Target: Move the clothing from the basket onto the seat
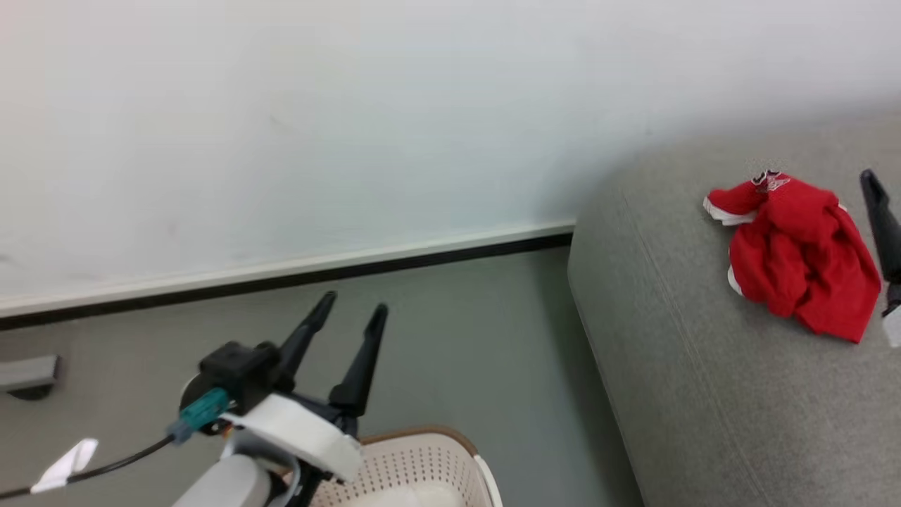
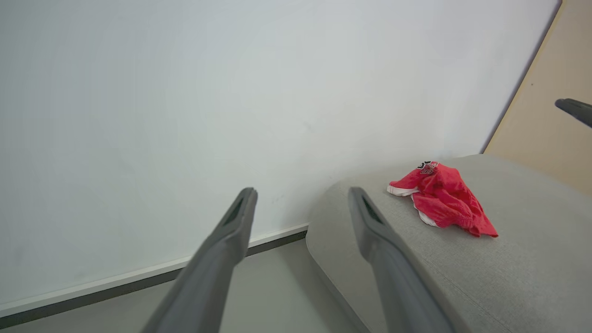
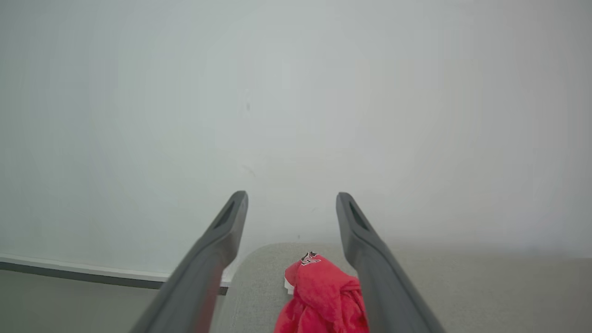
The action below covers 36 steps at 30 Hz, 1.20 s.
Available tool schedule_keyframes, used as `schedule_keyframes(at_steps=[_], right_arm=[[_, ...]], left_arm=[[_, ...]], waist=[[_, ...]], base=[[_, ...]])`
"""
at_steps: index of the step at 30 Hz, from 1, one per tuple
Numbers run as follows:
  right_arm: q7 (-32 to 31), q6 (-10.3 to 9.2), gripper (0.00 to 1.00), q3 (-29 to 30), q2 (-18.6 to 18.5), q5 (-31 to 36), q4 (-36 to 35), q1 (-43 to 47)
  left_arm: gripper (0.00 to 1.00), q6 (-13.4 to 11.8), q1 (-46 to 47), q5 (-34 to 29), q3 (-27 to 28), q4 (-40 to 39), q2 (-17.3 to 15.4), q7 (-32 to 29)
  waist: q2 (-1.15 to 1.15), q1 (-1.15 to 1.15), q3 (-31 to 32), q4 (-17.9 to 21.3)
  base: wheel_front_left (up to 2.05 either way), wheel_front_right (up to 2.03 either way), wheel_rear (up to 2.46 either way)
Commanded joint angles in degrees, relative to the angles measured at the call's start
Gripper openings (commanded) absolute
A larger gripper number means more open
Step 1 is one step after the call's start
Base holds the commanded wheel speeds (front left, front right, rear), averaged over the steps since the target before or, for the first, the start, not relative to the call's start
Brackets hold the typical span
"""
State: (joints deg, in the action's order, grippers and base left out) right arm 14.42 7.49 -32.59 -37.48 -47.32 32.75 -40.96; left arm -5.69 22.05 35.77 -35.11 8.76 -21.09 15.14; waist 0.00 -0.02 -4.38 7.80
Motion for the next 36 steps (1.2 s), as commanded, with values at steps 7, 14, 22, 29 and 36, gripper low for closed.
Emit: schedule_keyframes(at_steps=[7, 14, 22, 29, 36], right_arm=[[0.7, 0.02, 1.0, 8.8, 6.2, 5.7, -8.1, 9.7], [0.8, 0.01, 1.0, 17.1, 14.0, 12.2, -16.9, 21.7], [0.8, 0.01, 1.0, 21.1, 21.1, 19.0, -21.5, 31.6], [0.8, 0.01, 1.0, 23.5, 25.9, 23.9, -22.6, 37.6], [0.8, 0.01, 1.0, 23.2, 28.2, 26.3, -22.0, 39.3]], left_arm=[[1.0, -3.2, -6.6, -1.9, 7.1, -2.7, -1.6, 0.0], [1.0, -4.1, -12.6, -4.7, 14.4, -5.2, 0.2, 0.0], [1.0, -2.8, -20.3, -9.8, 24.7, -6.2, 5.5, 0.0], [1.0, 0.5, -23.8, -15.8, 30.0, -2.9, 9.4, 0.0], [1.0, 3.1, -24.9, -19.4, 33.5, -1.2, 12.5, 0.0]], waist=[[0.0, 0.02, 4.5, -3.6], [0.0, 0.02, 5.2, -6.3], [0.0, 0.02, 5.9, -7.4], [0.0, 0.02, 6.1, -7.9], [0.0, 0.02, 6.1, -7.9]], base=[[0.0, 0.0, 0.0], [0.0, 0.0, 0.0], [0.0, 0.0, 0.0], [0.0, 0.0, 0.0], [0.0, 0.0, 0.0]])
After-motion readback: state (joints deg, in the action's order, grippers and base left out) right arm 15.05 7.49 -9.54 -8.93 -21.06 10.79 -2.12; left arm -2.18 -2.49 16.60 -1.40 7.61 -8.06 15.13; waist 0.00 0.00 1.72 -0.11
